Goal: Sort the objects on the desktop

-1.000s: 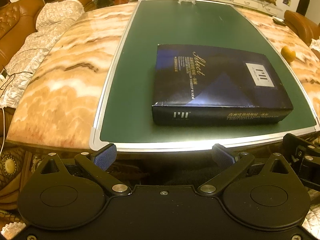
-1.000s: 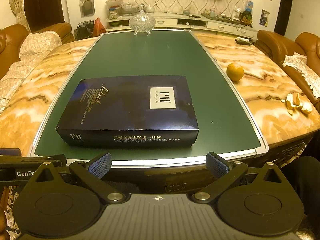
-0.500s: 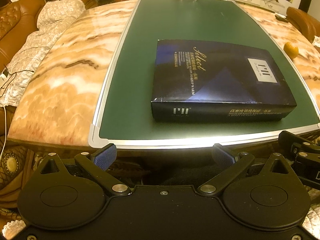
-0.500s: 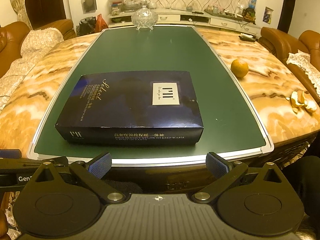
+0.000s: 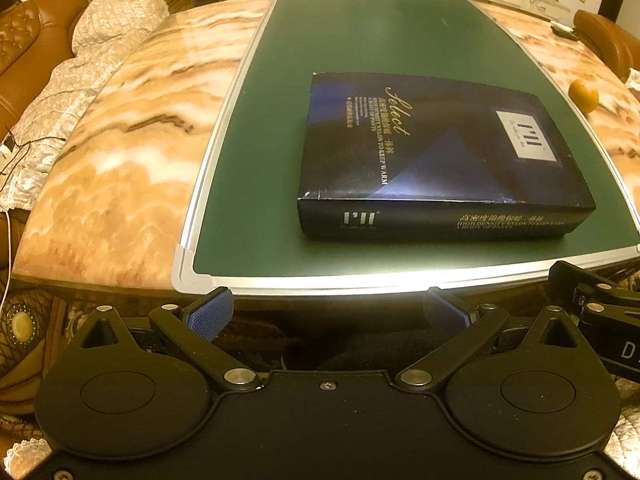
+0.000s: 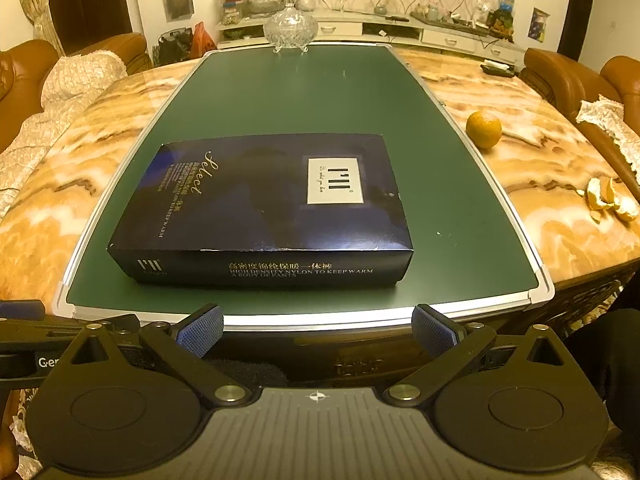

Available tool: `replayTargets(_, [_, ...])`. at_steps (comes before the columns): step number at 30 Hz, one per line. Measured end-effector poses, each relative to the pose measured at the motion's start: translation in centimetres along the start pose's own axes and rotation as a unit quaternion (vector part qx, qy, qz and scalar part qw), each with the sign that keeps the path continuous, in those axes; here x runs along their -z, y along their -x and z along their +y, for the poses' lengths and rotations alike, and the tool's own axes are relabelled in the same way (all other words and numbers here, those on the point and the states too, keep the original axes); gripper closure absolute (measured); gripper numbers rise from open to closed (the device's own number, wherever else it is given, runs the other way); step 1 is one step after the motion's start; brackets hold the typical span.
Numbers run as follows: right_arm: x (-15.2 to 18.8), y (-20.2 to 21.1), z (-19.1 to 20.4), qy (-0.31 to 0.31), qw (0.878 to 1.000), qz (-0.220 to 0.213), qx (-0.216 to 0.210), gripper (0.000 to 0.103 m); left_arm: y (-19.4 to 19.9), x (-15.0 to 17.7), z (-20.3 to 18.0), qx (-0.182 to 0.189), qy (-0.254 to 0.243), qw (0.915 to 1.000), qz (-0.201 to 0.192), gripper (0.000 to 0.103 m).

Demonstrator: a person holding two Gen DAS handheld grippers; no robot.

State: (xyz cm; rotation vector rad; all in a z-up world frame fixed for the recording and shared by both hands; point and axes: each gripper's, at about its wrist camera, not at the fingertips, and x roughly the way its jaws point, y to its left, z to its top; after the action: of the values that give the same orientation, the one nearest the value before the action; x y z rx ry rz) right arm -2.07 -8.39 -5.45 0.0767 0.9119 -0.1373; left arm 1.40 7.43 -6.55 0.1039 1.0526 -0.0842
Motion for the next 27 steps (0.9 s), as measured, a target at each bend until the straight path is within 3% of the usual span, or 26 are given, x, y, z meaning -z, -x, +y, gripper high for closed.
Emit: replayTargets(27, [-0.02, -0.58, -0.33, -0.009, 1.0, 0.012, -0.001, 0.0, -0.29, 0.0, -0.41, -0.01, -0.003, 0.9999, 0.007, 0.0])
